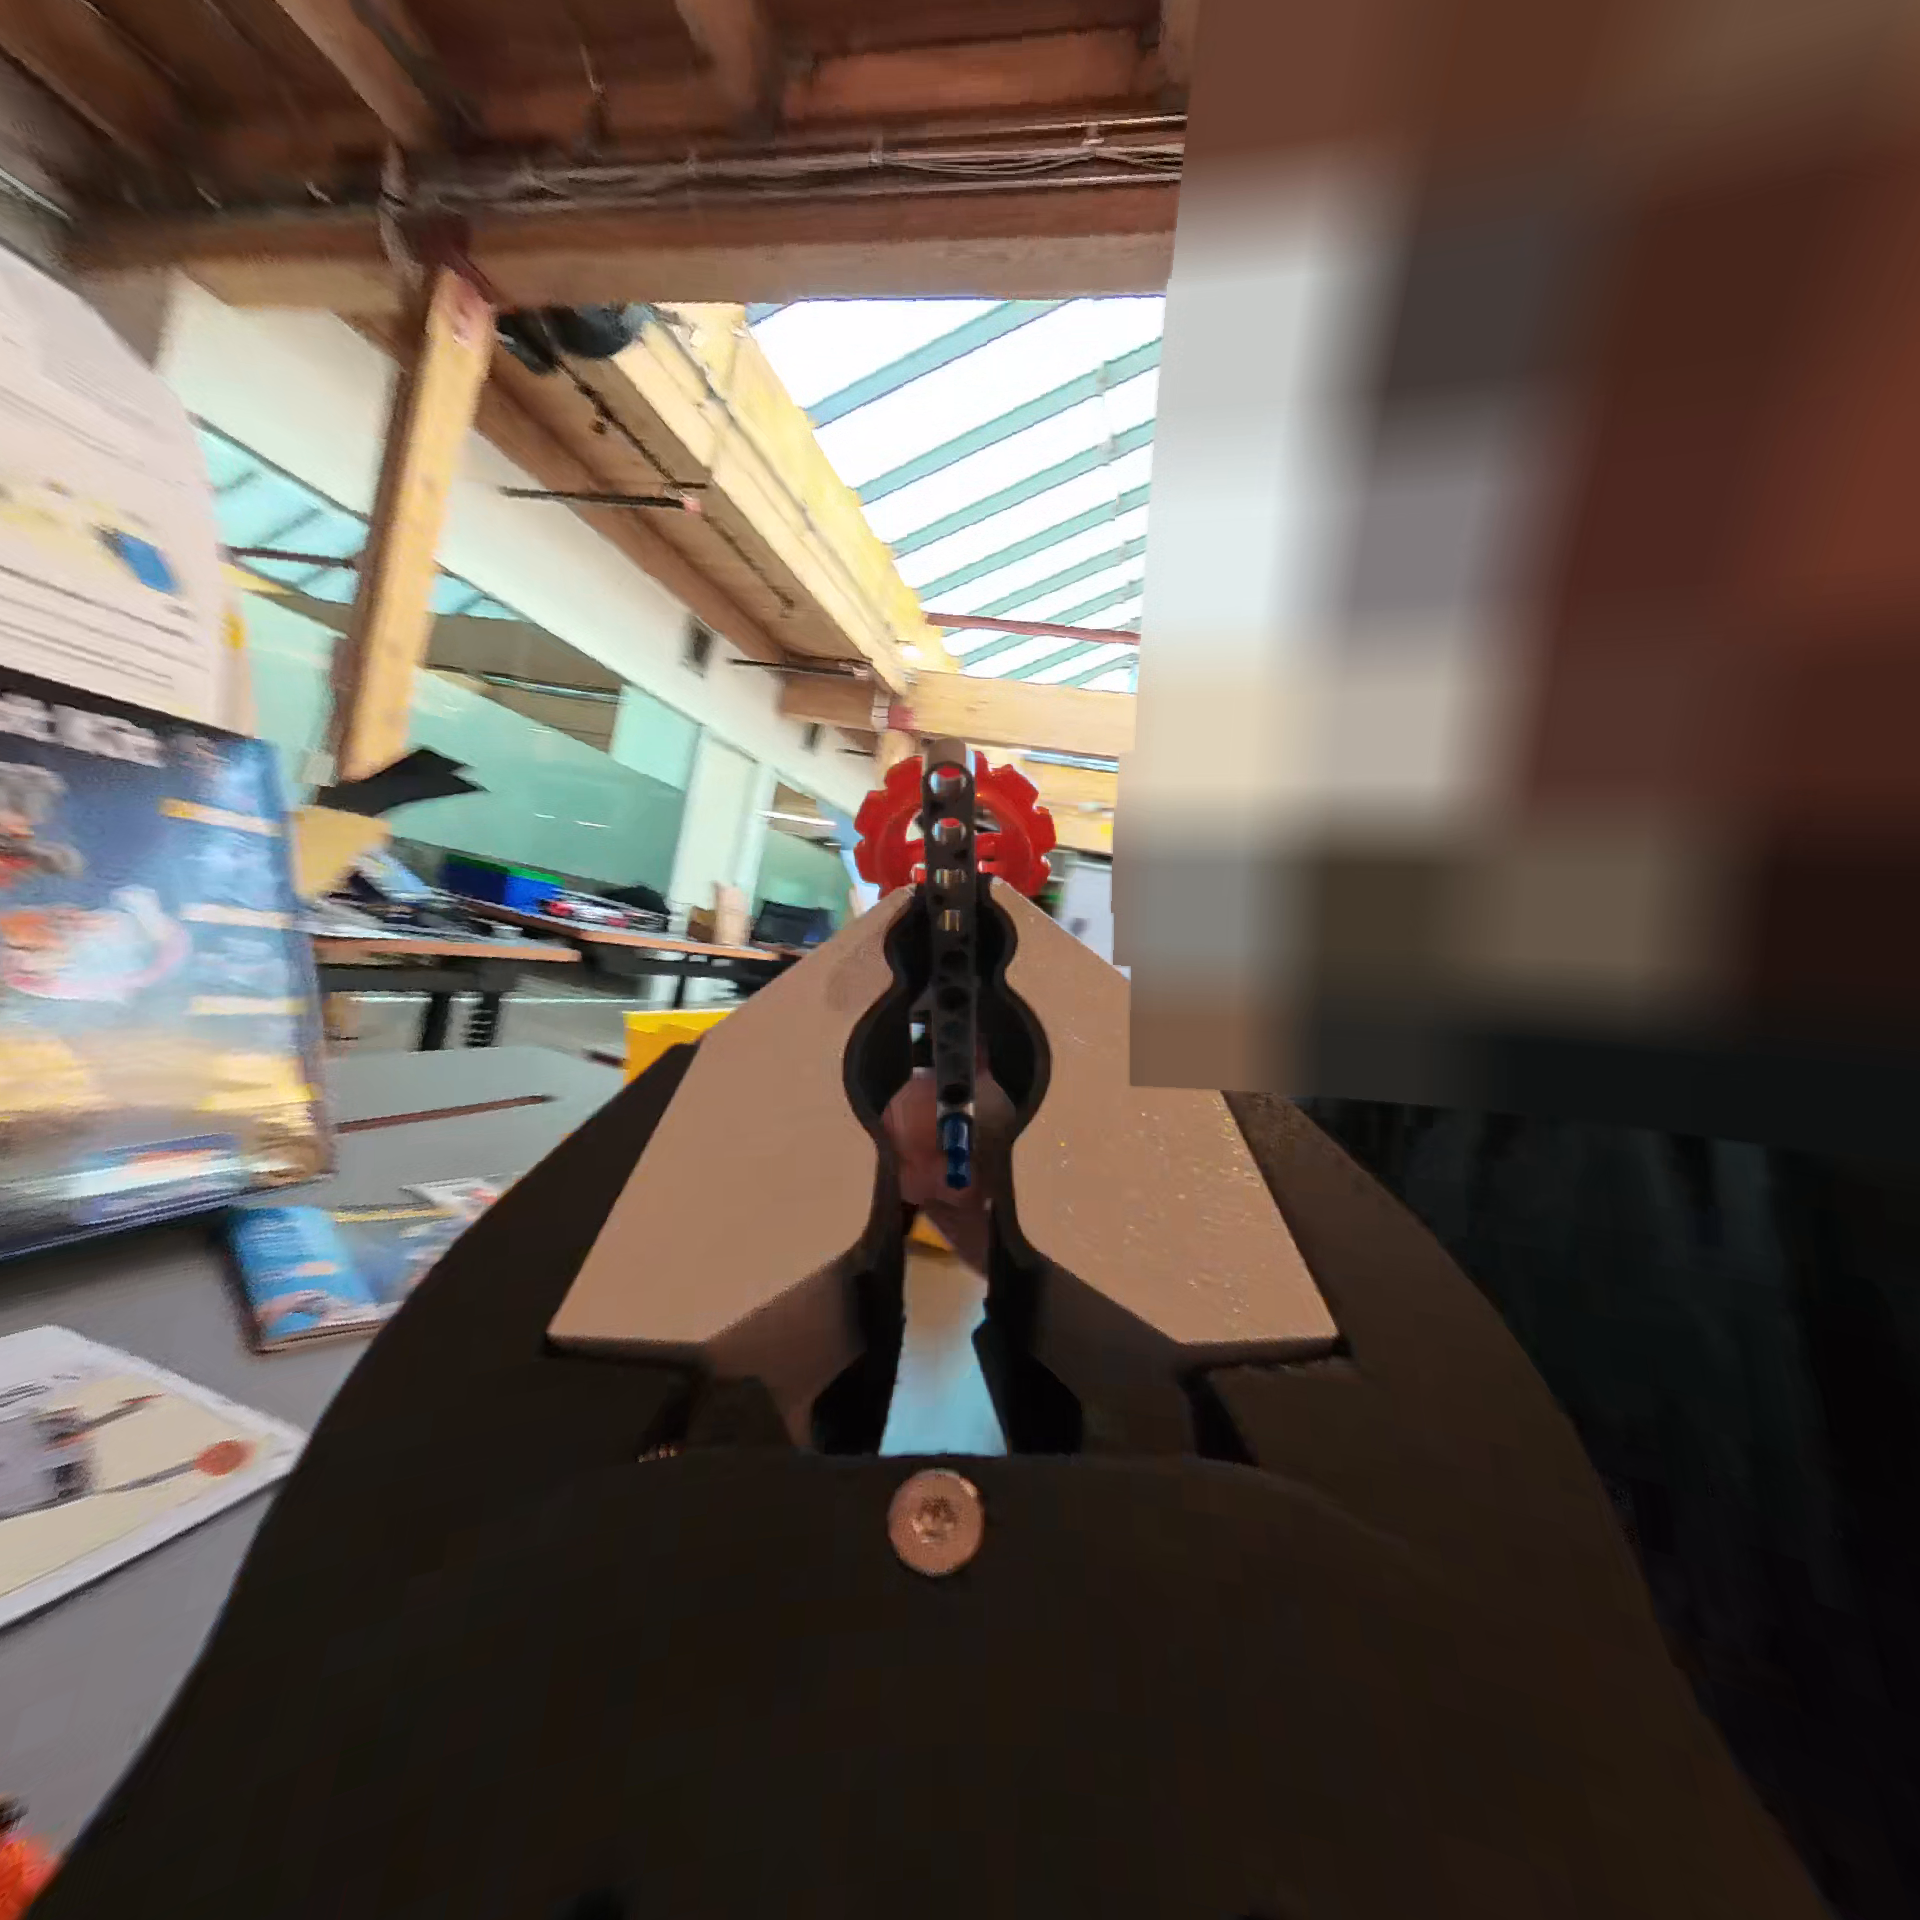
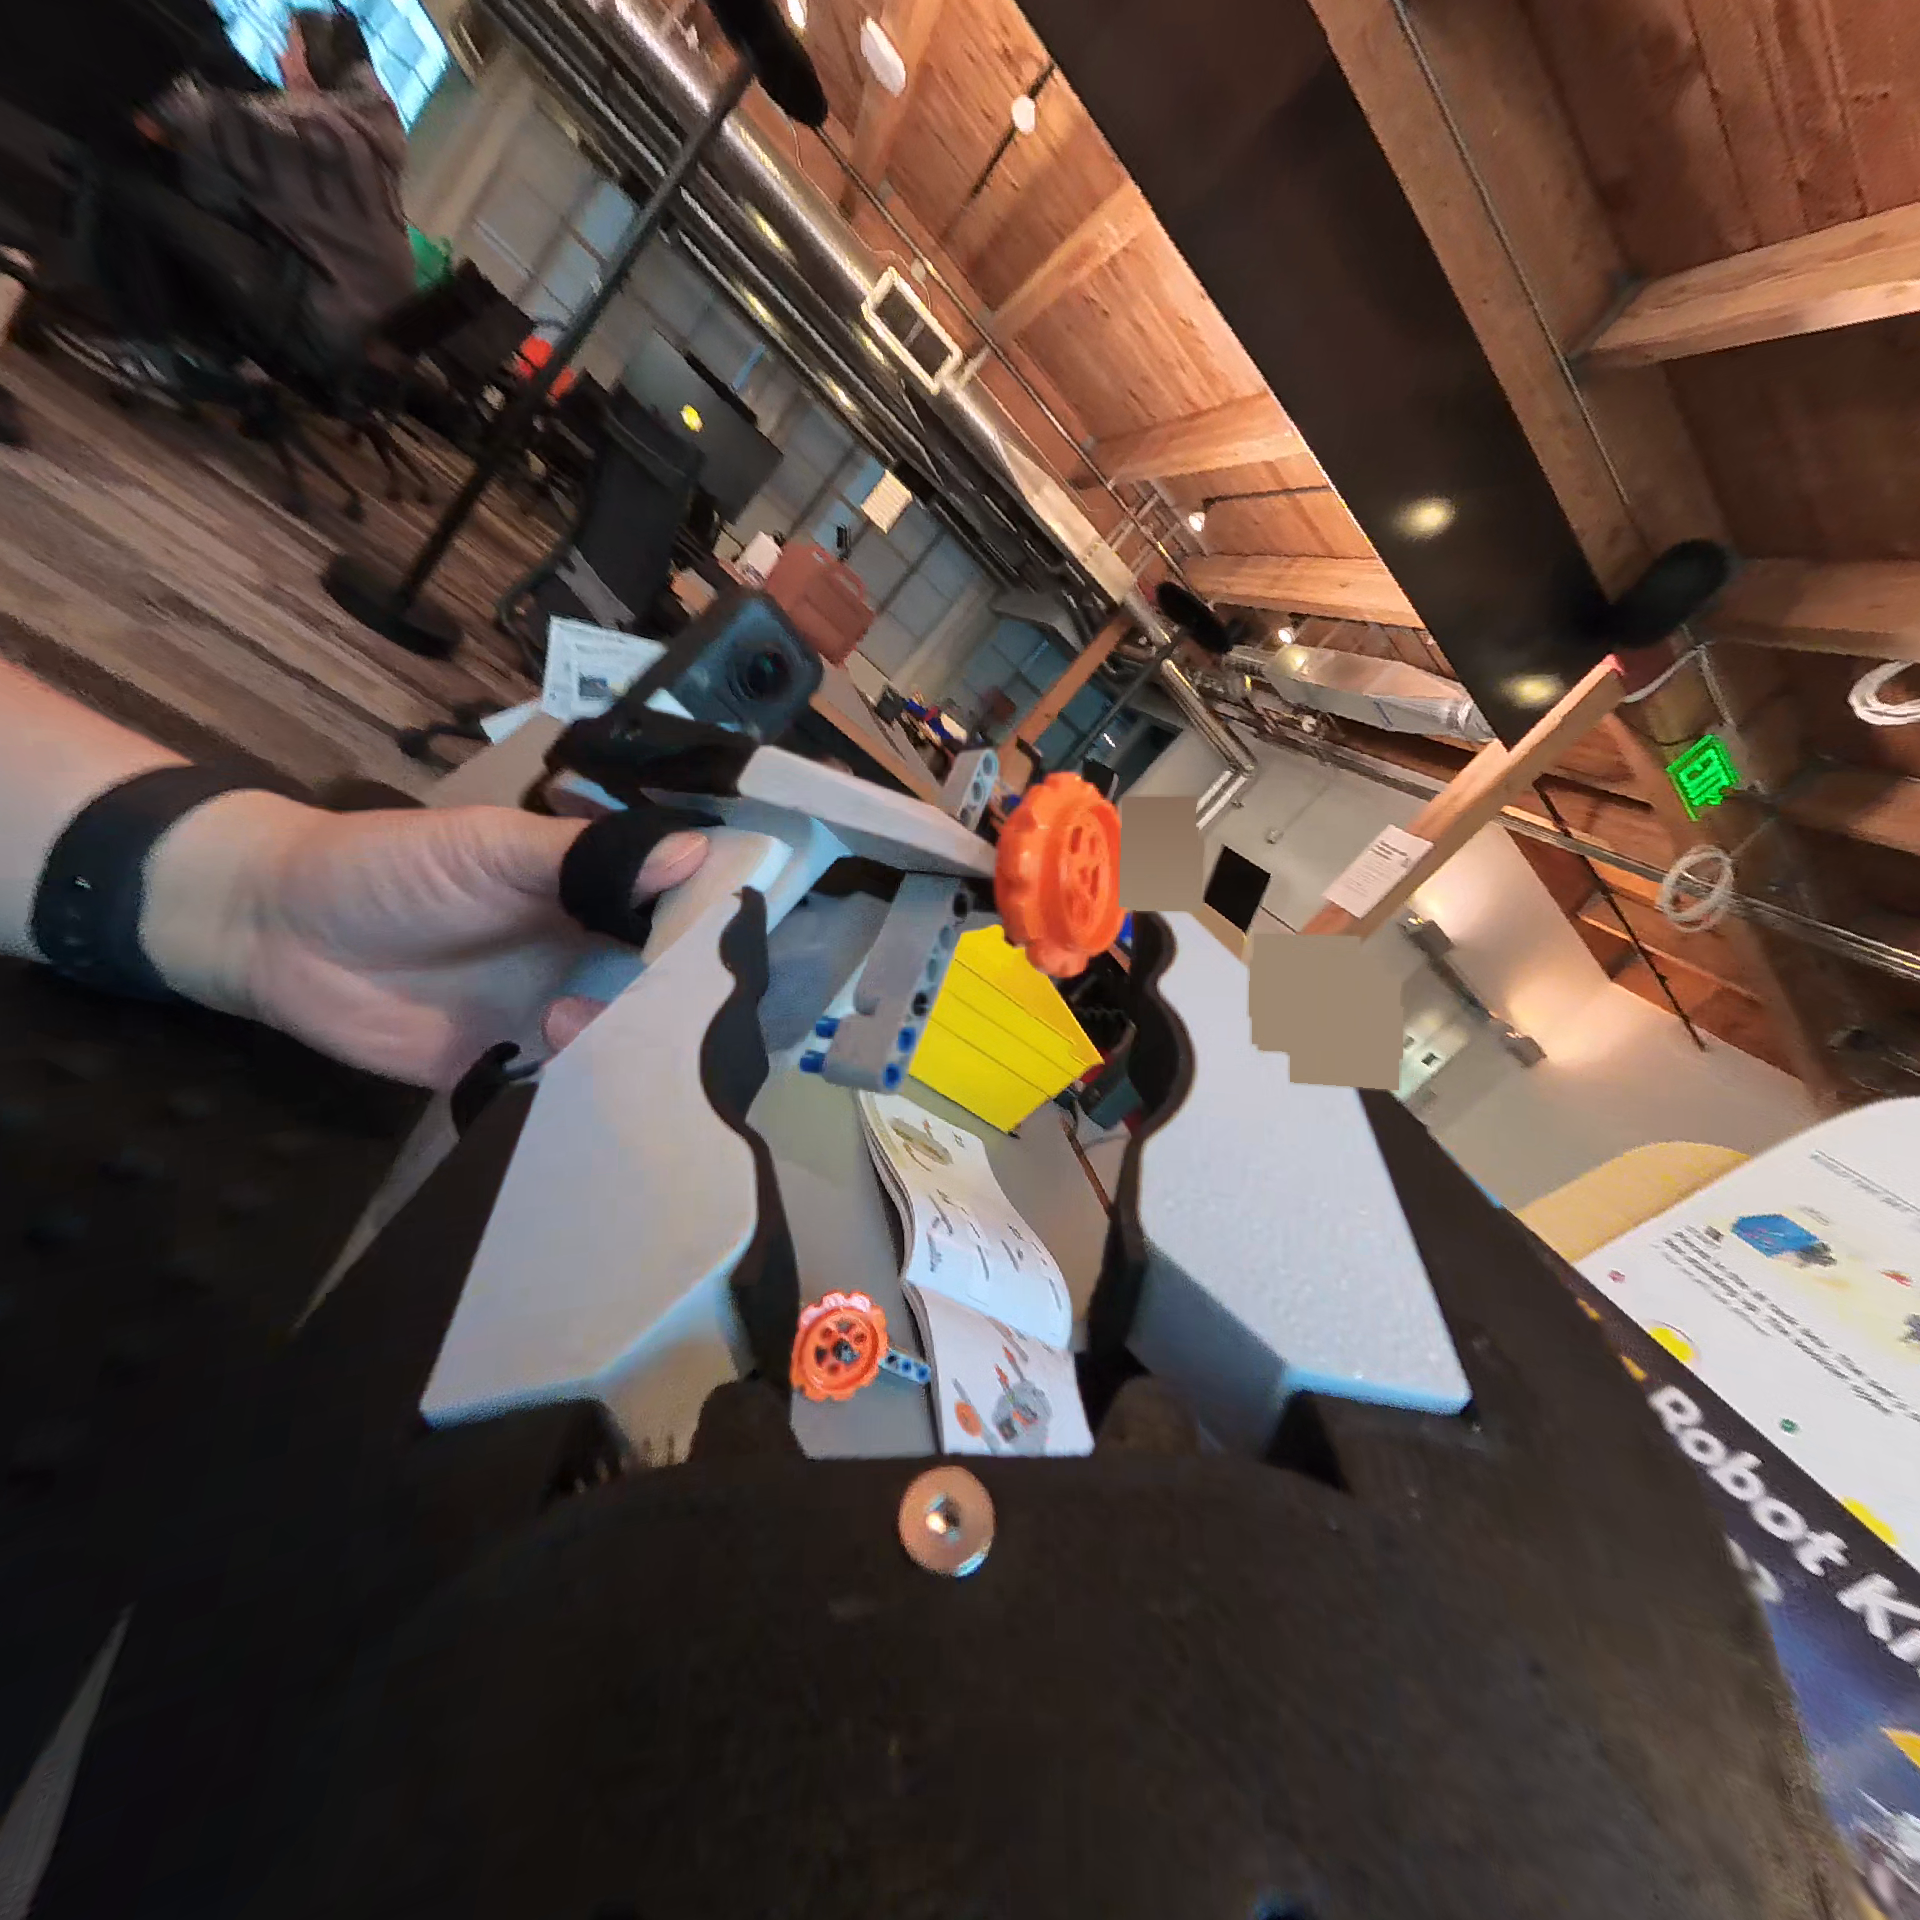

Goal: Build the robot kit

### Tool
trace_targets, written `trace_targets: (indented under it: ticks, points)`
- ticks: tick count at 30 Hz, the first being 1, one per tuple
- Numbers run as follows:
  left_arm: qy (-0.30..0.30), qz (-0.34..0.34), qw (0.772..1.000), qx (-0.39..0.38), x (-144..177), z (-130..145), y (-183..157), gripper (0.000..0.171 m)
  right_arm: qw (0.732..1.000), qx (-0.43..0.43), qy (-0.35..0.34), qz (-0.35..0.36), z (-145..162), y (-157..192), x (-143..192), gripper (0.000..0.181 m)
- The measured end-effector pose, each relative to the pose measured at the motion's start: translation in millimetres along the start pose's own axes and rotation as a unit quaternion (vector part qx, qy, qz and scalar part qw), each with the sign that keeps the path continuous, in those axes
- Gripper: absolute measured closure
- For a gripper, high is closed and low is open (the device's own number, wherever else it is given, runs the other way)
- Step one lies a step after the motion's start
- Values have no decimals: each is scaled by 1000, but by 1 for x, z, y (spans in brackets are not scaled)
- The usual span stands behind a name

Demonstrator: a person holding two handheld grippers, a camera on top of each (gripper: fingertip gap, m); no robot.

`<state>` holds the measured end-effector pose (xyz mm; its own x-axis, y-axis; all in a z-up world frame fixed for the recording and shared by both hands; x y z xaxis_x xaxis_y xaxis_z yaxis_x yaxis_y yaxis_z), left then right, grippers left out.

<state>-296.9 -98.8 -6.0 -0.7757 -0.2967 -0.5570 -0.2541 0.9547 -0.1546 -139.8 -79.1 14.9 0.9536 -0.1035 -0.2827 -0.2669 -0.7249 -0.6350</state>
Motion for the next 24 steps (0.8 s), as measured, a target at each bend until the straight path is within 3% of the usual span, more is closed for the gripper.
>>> trace_targets:
  ticks: [4,8,14,16,18,24]
  points:
    - [-29,-70,997,-30,-4,1,0,166,995,53,77,33,7,2,-13,115]
    - [-24,-103,994,4,-9,7,1,166,986,84,130,58,7,-4,-23,125]
    - [-16,-147,989,-8,-8,4,-5,166,975,65,198,74,-5,-4,-34,130]
    - [-10,-142,990,-3,-9,1,-8,166,968,79,221,84,-12,-2,-35,131]
    - [9,-119,993,21,-11,-2,-13,153,963,76,239,101,-21,-1,-35,132]
    - [59,-42,997,26,-9,-24,-31,135,963,-18,228,144,-47,3,-31,132]
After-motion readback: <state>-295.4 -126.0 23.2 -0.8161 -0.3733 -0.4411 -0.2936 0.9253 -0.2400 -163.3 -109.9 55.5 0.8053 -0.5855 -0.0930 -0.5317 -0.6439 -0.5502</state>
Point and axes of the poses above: each gripper's, where its closed fingertips meet, x back along the fingers, z out of its underside, y = z × x across the jaws, the point moved 9 cm from there along x, back along the fingers, and after that the axes turned 5 degrees about z, right-handed, at the moved point
